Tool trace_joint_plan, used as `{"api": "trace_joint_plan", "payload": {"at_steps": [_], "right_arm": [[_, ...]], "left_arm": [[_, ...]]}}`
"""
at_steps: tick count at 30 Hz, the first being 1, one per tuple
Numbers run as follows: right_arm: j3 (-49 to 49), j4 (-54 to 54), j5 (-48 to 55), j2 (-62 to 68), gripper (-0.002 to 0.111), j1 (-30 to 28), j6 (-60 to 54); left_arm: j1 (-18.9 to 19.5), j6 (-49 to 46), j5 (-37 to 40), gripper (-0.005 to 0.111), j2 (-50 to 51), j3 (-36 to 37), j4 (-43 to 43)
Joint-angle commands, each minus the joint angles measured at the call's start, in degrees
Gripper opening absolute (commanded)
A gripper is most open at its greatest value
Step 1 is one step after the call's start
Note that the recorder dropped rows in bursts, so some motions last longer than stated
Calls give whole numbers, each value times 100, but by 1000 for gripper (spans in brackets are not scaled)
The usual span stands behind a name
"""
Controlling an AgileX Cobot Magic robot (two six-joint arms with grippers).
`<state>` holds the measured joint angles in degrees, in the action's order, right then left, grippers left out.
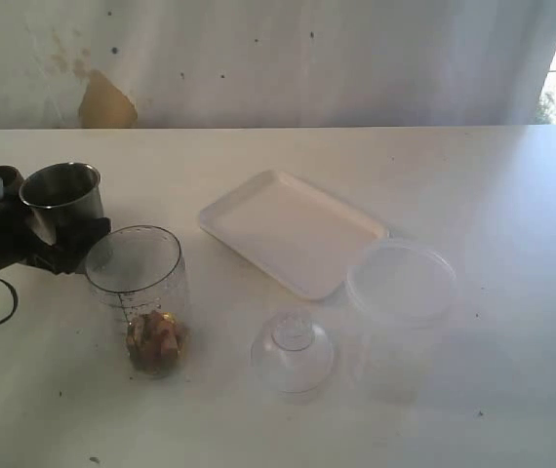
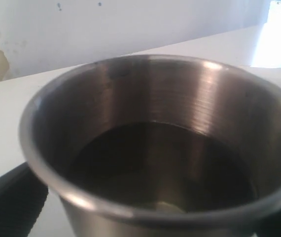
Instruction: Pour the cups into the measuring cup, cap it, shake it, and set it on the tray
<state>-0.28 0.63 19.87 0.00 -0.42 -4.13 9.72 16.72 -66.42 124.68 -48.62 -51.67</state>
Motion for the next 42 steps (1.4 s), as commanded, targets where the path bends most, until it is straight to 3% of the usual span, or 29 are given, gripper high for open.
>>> {"api": "trace_joint_plan", "payload": {"at_steps": [1,31,42], "right_arm": [[28,-25,-17,0,0,-16,-10],[28,-25,-17,0,0,-16,-10],[28,-25,-17,0,0,-16,-10]], "left_arm": [[-17,-5,56,105,-8,-17,6],[-17,551,-354,105,-8,-17,-13],[-17,-228,-354,105,-8,-17,355]]}}
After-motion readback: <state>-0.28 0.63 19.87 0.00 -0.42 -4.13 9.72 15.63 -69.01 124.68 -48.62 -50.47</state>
